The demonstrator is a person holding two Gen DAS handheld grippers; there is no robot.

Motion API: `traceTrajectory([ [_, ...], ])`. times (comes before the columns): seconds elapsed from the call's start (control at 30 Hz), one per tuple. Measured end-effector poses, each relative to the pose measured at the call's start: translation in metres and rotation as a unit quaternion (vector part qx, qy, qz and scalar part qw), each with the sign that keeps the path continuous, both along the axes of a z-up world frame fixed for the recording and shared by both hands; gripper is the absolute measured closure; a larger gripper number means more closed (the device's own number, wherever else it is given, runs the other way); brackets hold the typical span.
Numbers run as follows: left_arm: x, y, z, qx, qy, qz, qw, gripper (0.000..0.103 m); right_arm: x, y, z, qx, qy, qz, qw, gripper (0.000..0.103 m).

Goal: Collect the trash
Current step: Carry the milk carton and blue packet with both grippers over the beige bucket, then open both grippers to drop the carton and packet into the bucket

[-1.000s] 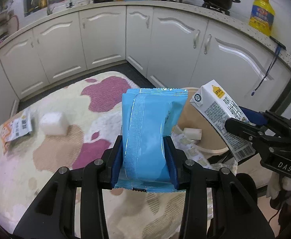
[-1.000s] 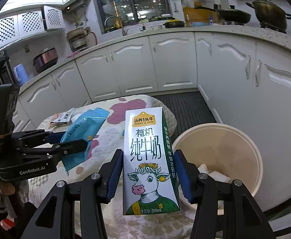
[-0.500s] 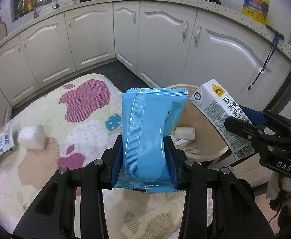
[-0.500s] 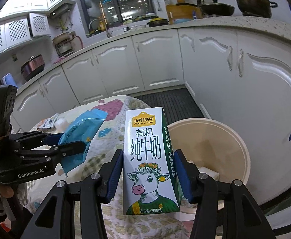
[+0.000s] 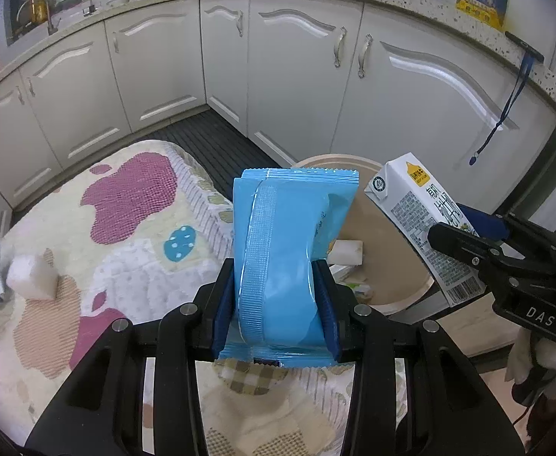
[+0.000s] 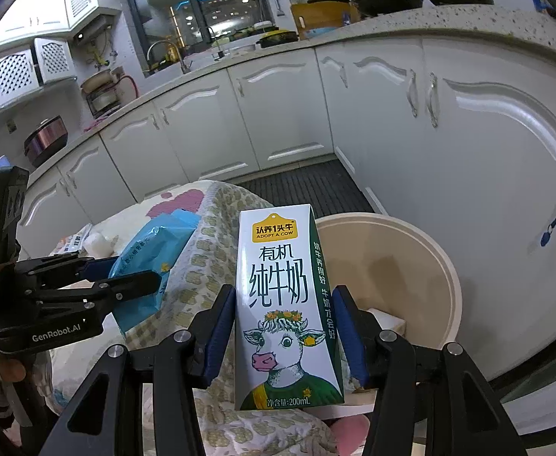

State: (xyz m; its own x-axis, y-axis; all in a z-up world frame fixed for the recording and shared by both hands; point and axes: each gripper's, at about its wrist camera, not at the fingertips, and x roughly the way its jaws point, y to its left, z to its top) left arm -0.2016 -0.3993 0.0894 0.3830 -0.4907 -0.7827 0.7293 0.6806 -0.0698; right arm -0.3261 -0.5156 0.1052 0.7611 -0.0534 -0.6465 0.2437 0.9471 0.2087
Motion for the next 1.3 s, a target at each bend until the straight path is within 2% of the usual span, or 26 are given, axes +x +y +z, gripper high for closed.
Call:
traceTrajectory([
  [0.4, 0.005, -0.026, -0.010, -0.001, 0.030, -0.016, 0.9994, 0.065, 0.003, -0.023, -0.018, 0.018, 0.013, -0.025, 0.999, 0.053],
  [0.77, 0.018, -0.065, -0.030, 0.007, 0.069, -0.027, 0.9973, 0.065, 0.014, -0.050, -0.041, 0.038, 0.035, -0.054, 0.997, 0.053],
  [0.93, 0.022, -0.080, -0.037, 0.007, 0.069, -0.027, 0.9972, 0.064, 0.019, -0.061, -0.051, 0.036, 0.046, -0.070, 0.996, 0.053],
  [1.0, 0.025, -0.085, -0.040, 0.001, 0.076, -0.027, 0.9967, 0.061, 0.021, -0.064, -0.053, 0.025, 0.051, -0.080, 0.995, 0.050],
  [1.07, 0.029, -0.087, -0.045, -0.002, 0.090, -0.030, 0.9955, 0.059, 0.020, -0.067, -0.055, 0.019, 0.053, -0.092, 0.994, 0.040],
  [1.17, 0.032, -0.085, -0.051, -0.005, 0.099, -0.030, 0.9946, 0.054, 0.016, -0.072, -0.056, 0.033, 0.051, -0.095, 0.994, 0.040],
  [1.3, 0.032, -0.083, -0.053, 0.002, 0.097, -0.031, 0.9948, 0.053, 0.013, -0.072, -0.058, 0.028, 0.054, -0.097, 0.993, 0.040],
])
